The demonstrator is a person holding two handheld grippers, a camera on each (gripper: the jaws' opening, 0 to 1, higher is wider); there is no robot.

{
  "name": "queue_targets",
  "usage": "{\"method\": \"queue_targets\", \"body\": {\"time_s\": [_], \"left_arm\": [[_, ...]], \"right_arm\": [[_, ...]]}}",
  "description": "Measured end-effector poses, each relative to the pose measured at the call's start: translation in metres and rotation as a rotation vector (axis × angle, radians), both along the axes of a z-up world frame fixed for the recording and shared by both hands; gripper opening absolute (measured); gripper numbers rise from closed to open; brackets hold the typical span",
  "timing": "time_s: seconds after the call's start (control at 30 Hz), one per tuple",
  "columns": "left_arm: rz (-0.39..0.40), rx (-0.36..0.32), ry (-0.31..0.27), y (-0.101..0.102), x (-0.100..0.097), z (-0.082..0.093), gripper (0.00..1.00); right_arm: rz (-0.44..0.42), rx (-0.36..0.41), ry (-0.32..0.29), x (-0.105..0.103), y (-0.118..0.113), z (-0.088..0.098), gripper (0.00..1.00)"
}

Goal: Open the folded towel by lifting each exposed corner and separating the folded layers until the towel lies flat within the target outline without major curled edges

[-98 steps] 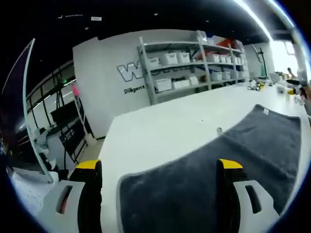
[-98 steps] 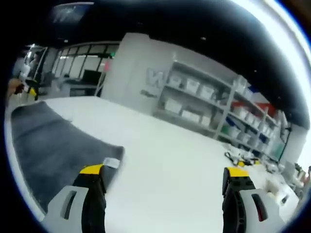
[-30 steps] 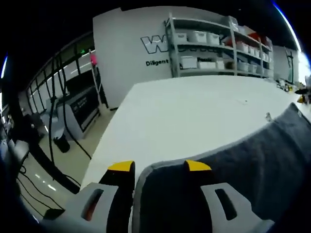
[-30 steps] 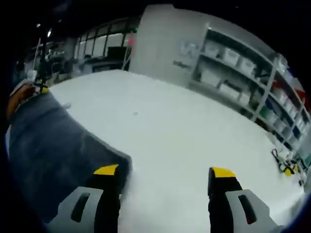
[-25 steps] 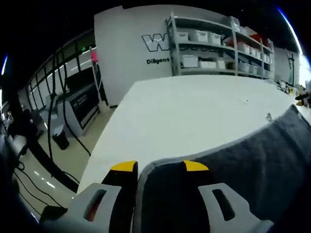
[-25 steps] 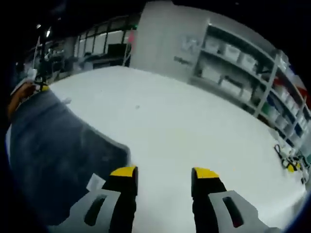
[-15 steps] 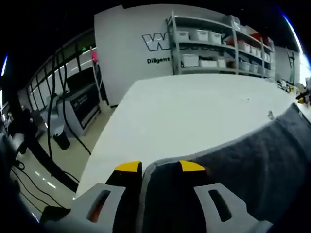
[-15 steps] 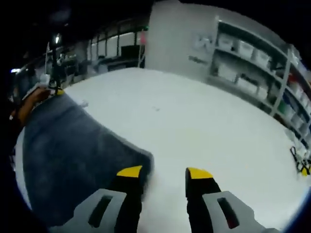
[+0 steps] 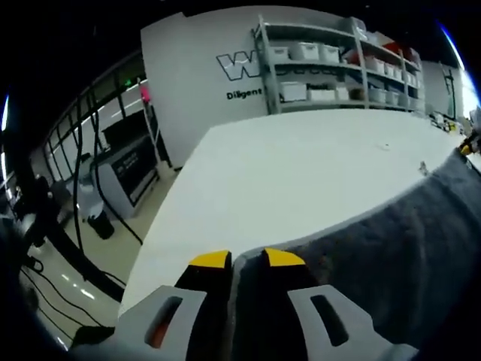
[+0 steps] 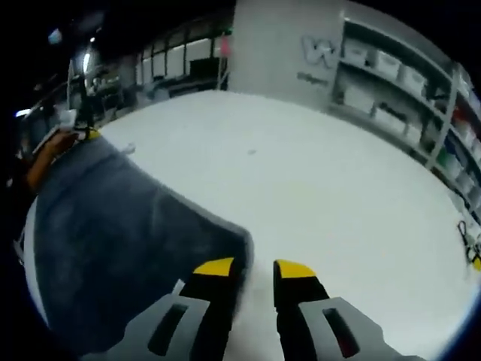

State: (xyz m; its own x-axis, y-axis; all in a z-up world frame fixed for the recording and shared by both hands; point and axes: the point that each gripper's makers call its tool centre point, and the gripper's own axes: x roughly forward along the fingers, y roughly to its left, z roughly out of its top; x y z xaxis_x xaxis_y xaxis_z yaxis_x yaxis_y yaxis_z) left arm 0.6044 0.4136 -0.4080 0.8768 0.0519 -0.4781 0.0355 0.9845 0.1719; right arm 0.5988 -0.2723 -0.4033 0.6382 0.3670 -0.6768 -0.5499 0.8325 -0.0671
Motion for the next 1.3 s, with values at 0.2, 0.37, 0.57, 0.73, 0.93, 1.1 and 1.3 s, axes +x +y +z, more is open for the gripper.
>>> {"method": "queue_targets", "body": {"time_s": [0.2,0.37,0.57,0.73,0.93,1.1,1.3], "left_arm": [[-0.003,-0.019,0.003,0.001,0.0,0.0,0.1],[-0.009,-0.038,0.012,-0.004,-0.001,0.001,0.08],[-0.054,-0.041,0.013,-0.019,0.0,0.002,0.05],[-0.079,-0.016,0.026,-0.031,0.014,-0.001,0.04],[-0.112,-0.065,0.037,-0.048,0.021,-0.002,0.04],[-0.126,-0.132,0.04,-0.054,0.031,-0.004,0.04],[-0.138,-0.186,0.031,-0.054,0.045,-0.005,0.03]], "right_arm": [[-0.018,-0.037,0.02,0.013,-0.01,-0.009,0.0],[-0.02,-0.062,0.022,0.018,-0.022,-0.009,0.0],[-0.024,-0.092,-0.007,0.024,-0.04,-0.009,0.0],[-0.044,-0.087,0.002,0.025,-0.054,-0.013,0.0],[-0.096,-0.023,-0.012,0.033,-0.076,-0.014,0.0],[-0.13,-0.039,-0.058,0.048,-0.082,-0.011,0.0],[-0.16,-0.049,-0.093,0.06,-0.085,-0.01,0.0]]}}
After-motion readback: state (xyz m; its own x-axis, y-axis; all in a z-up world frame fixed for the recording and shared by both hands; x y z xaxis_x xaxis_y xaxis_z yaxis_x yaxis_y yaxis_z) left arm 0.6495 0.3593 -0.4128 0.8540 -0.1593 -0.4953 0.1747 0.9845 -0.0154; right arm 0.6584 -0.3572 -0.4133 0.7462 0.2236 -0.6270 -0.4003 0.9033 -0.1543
